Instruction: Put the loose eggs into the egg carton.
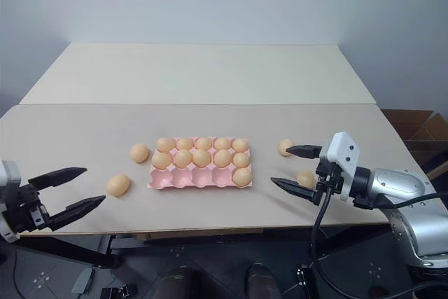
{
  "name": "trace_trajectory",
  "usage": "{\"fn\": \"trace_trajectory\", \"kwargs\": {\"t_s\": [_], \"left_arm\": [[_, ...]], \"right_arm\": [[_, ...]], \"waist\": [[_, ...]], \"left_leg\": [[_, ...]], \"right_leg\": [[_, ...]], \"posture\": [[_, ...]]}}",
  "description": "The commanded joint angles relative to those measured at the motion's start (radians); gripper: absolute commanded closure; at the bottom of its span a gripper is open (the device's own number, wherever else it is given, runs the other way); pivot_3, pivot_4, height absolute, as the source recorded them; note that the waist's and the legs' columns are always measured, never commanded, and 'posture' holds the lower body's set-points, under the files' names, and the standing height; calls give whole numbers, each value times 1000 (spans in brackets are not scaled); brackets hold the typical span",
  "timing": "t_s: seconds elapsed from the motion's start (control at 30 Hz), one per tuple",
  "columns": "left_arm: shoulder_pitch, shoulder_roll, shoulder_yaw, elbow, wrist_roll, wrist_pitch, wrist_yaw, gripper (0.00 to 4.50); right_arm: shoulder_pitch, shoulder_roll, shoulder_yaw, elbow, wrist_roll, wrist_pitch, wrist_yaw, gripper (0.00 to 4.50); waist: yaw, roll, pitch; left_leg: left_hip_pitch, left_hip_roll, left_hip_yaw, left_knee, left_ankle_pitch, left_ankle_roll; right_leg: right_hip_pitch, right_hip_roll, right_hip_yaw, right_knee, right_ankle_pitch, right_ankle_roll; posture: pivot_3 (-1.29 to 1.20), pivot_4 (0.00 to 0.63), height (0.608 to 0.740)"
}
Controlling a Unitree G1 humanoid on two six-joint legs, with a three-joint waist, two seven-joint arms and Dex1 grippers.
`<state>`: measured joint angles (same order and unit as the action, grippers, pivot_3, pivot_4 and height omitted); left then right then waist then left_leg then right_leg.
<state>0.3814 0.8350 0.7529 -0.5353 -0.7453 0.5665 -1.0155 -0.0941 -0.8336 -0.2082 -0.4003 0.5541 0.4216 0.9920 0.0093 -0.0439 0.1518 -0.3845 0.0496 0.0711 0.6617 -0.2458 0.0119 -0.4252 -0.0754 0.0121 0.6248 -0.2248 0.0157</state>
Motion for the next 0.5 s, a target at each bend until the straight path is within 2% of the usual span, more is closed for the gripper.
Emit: {"fn": "trace_trajectory", "kwargs": {"t_s": [0.03,0.17,0.3,0.5], "left_arm": [[-22,7,24,-23,-18,-2,27,25],[-34,18,39,-18,-62,32,23,25],[-18,22,25,-10,-19,-6,0,25],[-35,34,10,-8,-28,-10,-28,25]], "right_arm": [[0,1,-16,-31,13,-7,-2,0],[3,0,-20,-33,15,-5,-5,0],[14,-1,-34,-38,18,-3,-12,0],[21,-24,-57,-46,17,46,-57,0]], "waist": [[0,0,0],[0,0,0],[0,0,0],[0,0,0]], "left_leg": [[0,0,0,0,0,0],[0,0,0,0,0,0],[0,0,0,0,0,0],[0,0,0,0,0,0]], "right_leg": [[0,0,0,0,0,0],[0,0,0,0,0,0],[0,0,0,0,0,0],[0,0,0,0,0,0]], "posture": [[0,150,740],[0,150,740],[0,150,740],[0,150,740]]}}
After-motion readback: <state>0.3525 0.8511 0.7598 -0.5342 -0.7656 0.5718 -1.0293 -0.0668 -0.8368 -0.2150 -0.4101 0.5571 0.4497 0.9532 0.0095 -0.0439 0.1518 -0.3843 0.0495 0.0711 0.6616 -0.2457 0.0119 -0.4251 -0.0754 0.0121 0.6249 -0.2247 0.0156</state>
